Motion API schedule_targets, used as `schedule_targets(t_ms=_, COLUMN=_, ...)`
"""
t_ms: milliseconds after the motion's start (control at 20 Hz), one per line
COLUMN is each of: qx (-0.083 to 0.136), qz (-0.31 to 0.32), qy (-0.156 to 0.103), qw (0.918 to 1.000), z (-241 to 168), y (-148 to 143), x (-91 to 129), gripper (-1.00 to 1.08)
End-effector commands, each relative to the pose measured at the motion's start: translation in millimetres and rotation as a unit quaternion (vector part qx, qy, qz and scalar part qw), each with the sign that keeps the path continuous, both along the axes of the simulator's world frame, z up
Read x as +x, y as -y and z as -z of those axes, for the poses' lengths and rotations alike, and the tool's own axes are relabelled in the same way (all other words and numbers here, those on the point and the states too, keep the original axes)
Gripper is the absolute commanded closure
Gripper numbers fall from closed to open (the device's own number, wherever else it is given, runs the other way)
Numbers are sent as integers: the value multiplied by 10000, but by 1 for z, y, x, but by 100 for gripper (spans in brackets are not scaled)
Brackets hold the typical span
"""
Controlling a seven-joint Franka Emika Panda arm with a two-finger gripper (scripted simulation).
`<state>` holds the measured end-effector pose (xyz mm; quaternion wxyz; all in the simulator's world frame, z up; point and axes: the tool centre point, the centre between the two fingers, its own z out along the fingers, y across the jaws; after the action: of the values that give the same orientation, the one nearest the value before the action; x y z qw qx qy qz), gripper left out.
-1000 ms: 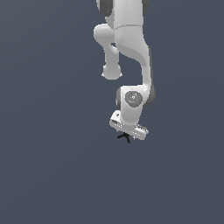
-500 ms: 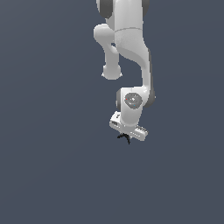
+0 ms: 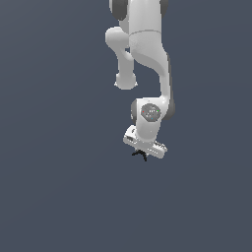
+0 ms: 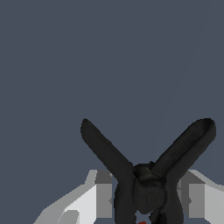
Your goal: Pick up the object and move it to a goal position.
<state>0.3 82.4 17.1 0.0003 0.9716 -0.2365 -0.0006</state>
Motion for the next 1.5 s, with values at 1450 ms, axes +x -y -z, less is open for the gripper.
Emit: schedule_targets(t_ms=1450, qx=-5, qz=-1, qy=7, qw=10000, z=-192, y=-121, x=88, gripper=108)
